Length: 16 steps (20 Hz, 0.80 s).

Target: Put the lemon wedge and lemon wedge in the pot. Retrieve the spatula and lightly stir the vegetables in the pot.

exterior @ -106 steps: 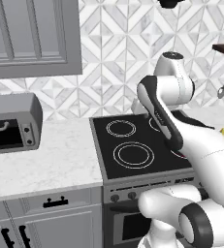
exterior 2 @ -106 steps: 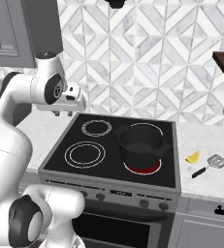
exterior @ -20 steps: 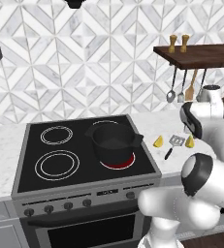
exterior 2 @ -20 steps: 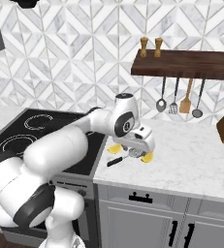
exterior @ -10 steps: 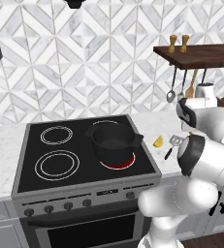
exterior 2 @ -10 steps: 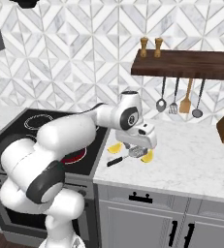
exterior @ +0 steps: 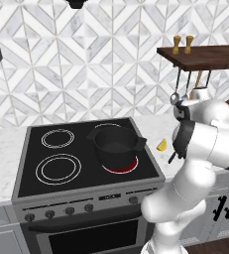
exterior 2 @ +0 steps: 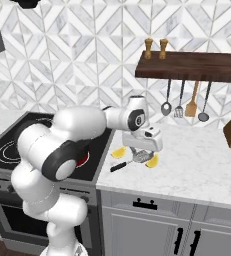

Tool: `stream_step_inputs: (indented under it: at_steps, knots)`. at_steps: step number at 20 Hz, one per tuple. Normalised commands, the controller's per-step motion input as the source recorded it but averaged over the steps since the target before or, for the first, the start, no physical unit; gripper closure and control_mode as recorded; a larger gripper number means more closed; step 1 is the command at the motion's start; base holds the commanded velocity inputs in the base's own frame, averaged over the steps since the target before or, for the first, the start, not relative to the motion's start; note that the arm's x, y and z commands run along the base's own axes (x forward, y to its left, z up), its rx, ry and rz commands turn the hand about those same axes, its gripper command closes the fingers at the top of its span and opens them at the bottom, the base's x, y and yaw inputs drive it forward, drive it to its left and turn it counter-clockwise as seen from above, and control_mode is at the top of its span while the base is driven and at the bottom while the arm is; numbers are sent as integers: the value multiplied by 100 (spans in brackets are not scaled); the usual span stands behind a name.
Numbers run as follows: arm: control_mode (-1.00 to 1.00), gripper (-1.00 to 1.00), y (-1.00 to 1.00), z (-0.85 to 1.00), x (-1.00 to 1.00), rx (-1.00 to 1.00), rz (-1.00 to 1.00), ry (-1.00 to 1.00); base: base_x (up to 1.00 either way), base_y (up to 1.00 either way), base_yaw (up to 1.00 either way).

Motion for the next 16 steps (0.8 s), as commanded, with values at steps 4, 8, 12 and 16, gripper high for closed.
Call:
stream_step_inputs:
  at_steps: [4,8,12,16]
  knots:
    - [-100,-100,-2,-24,27,0,0,2,0,0,0]
    - [-100,-100,0,-24,26,0,0,2,0,0,0]
    - [-100,-100,-6,-24,23,0,0,0,0,0,0]
    - [-100,-100,-11,-26,27,3,0,0,0,0,0]
